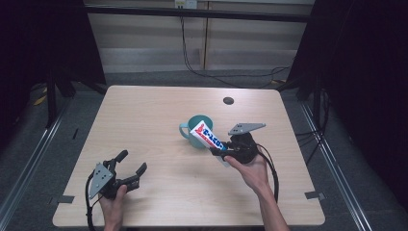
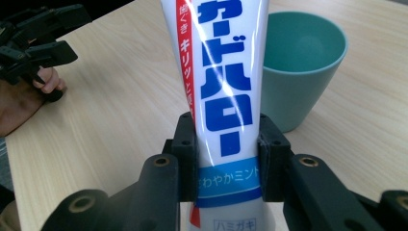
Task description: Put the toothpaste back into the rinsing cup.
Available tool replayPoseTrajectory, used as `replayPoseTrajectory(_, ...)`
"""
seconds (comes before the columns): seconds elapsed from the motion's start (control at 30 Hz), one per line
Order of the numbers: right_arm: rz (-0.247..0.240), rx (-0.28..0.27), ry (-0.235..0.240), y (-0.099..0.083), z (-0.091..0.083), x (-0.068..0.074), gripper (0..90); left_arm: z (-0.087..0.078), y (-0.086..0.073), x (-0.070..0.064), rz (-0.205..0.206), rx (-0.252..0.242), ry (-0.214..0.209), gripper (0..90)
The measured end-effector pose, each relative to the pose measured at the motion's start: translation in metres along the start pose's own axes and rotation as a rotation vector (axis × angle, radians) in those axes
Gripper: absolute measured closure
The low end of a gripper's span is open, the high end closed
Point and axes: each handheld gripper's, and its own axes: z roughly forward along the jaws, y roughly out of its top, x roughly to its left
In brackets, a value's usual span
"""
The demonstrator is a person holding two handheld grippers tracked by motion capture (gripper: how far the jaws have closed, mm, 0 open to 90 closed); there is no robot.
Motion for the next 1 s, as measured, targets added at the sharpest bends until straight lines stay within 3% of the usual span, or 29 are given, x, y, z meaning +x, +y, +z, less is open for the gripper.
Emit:
replayPoseTrajectory(0.17, 0.018, -0.036, -0.005, 0.002, 0.0, -0.001, 67.2, 0.0, 0.0, 0.0, 0.0, 0.0, 0.0, 17.5)
replayPoseTrajectory(0.37, 0.001, -0.066, 0.001, 0.005, -0.002, 0.0, 67.2, 0.0, 0.0, 0.0, 0.0, -0.001, -0.001, 17.5)
replayPoseTrajectory(0.53, 0.003, -0.135, 0.001, 0.006, -0.005, 0.0, 67.2, 0.0, 0.0, 0.0, 0.0, 0.0, 0.0, 17.5)
replayPoseTrajectory(0.93, 0.014, -0.213, -0.009, 0.01, -0.004, -0.003, 67.2, 0.0, 0.0, 0.0, 0.0, 0.0, 0.0, 17.5)
replayPoseTrajectory(1.0, 0.004, -0.237, 0.01, 0.011, -0.003, -0.003, 67.1, 0.0, 0.0, 0.0, 0.0, 0.0, 0.0, 17.5)
